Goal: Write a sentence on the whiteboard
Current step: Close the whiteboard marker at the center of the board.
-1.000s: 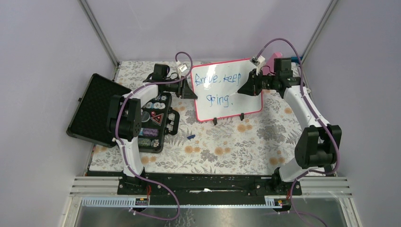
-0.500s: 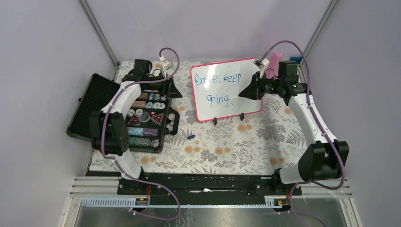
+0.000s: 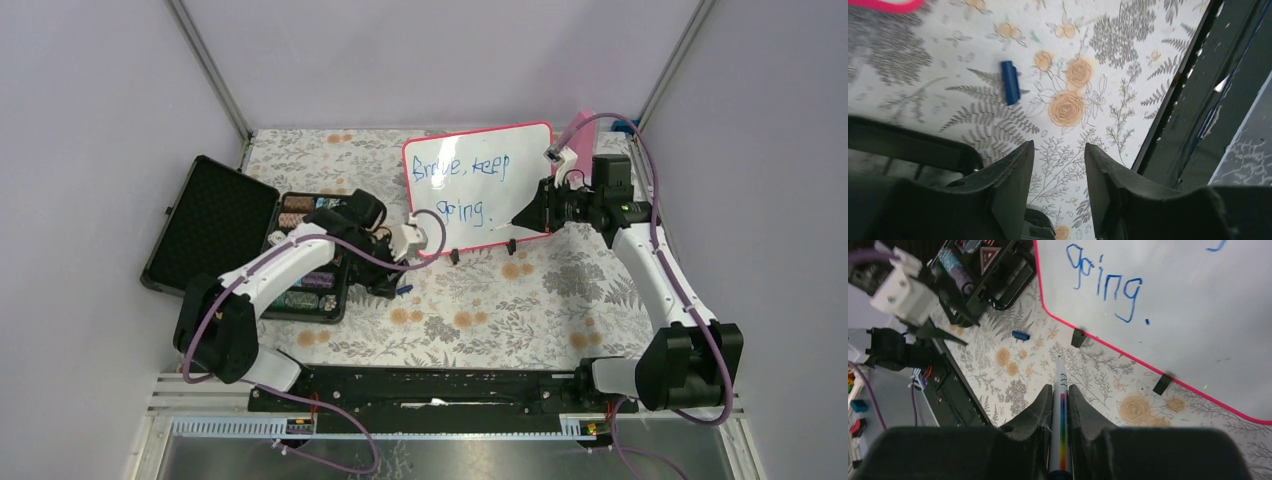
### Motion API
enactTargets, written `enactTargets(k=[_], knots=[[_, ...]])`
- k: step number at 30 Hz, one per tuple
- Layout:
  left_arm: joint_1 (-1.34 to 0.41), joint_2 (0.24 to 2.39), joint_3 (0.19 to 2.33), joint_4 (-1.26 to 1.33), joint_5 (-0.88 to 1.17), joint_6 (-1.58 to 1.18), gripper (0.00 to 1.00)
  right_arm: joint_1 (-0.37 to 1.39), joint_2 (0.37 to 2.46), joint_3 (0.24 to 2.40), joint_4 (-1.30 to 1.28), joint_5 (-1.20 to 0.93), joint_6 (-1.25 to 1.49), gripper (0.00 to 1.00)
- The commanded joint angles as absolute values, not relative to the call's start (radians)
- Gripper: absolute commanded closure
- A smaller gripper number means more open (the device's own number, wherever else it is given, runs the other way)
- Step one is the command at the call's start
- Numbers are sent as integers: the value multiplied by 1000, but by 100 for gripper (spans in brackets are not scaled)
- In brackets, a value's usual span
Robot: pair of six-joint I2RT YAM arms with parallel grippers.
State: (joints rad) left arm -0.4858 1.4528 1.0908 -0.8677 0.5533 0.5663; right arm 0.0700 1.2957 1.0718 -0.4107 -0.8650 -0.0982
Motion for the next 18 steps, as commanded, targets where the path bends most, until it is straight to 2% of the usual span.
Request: enactTargets(k=[1,10,18], knots=[[-554,1436,1017,-772,407,514,53,26,1253,1069,-327,-812,-21,100],[-612,1528,956,-553,325,392,56,19,1253,1048,-313,-825,-12,100],[-636,1633,957,-492,351,371,59,15,1262,1055,-312,-824,-10,100]])
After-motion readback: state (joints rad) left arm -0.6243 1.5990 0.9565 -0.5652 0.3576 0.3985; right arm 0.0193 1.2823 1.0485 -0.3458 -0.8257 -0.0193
